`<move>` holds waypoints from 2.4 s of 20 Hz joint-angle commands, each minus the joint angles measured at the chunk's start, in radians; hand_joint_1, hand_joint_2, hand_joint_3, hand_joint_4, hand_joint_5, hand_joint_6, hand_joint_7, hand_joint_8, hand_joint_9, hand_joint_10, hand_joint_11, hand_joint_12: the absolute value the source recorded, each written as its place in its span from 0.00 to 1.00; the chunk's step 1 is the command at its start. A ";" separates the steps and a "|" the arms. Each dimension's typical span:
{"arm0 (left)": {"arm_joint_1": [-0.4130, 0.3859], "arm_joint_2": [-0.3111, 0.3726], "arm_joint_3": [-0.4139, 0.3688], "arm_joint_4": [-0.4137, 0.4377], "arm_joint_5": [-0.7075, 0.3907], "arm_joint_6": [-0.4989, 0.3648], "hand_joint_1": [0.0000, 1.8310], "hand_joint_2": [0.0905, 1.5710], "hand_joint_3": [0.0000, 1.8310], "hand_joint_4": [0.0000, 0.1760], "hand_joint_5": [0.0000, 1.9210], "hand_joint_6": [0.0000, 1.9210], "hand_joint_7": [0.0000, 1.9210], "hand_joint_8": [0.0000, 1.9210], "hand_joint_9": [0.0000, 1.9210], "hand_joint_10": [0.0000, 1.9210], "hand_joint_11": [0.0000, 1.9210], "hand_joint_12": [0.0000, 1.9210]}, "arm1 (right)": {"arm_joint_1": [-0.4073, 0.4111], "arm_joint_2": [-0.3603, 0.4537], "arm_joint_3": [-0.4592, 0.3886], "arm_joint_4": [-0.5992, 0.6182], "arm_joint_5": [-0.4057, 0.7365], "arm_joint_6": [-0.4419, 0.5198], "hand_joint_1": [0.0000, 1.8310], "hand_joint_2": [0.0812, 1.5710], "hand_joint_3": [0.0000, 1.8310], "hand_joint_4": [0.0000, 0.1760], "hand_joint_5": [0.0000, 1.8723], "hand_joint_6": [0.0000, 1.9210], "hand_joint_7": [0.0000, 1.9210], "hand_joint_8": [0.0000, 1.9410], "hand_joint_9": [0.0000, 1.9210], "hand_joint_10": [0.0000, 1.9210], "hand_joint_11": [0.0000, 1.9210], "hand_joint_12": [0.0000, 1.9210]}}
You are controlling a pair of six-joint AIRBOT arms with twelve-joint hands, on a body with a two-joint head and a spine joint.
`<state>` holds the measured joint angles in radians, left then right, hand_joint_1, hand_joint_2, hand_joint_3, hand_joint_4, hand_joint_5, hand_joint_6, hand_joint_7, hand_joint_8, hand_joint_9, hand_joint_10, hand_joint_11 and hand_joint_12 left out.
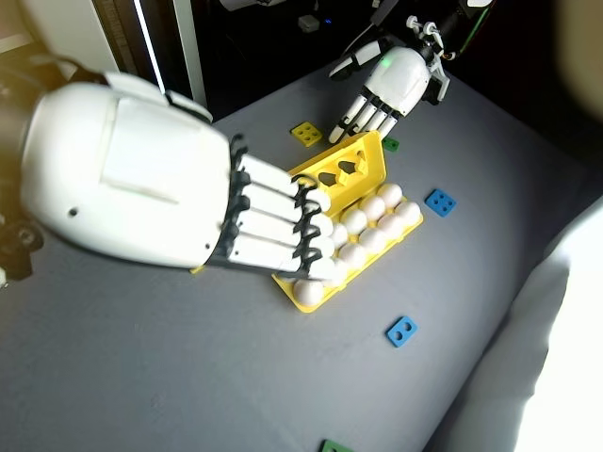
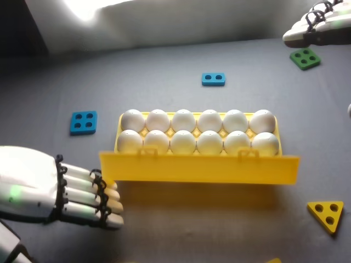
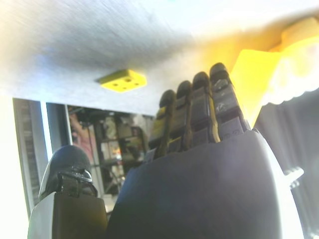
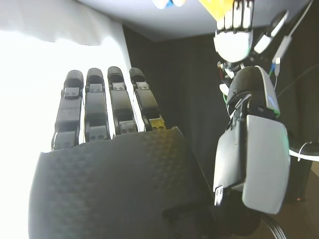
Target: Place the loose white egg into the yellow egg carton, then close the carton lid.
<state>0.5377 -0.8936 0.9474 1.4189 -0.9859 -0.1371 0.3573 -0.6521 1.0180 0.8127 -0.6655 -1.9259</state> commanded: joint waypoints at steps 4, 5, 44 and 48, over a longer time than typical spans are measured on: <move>-0.040 0.016 0.019 -0.065 -0.066 -0.023 0.00 0.69 0.00 0.00 0.00 0.00 0.00 0.00 0.00 0.00 0.00 0.00 | 0.019 0.017 -0.021 0.049 0.056 0.012 0.06 0.60 0.00 0.00 0.00 0.00 0.00 0.00 0.00 0.00 0.00 0.00; -0.052 0.015 0.024 -0.065 -0.066 -0.029 0.00 0.69 0.00 0.00 0.00 0.00 0.00 0.00 0.00 0.00 0.00 0.00 | 0.021 0.019 -0.026 0.049 0.055 0.012 0.07 0.60 0.00 0.00 0.00 0.00 0.00 0.00 0.00 0.00 0.00 0.00; -0.200 0.249 0.041 -0.076 -0.188 0.087 0.00 0.69 0.00 0.00 0.00 0.00 0.00 0.00 0.00 0.00 0.00 0.00 | 0.034 0.025 -0.027 0.028 0.053 0.020 0.18 0.60 0.00 0.00 0.02 0.00 0.02 0.00 0.02 0.00 0.01 0.01; -0.197 0.258 0.049 -0.078 -0.183 0.014 0.00 0.70 0.00 0.00 0.00 0.00 0.00 0.00 0.00 0.00 0.00 0.00 | 0.033 0.026 -0.027 0.028 0.053 0.020 0.18 0.62 0.00 0.00 0.02 0.00 0.02 0.00 0.02 0.00 0.01 0.01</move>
<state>0.3439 -0.6540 0.9859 1.4254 -1.1275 -0.1177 0.3717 -0.6392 0.9882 0.7887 -0.6720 -1.9121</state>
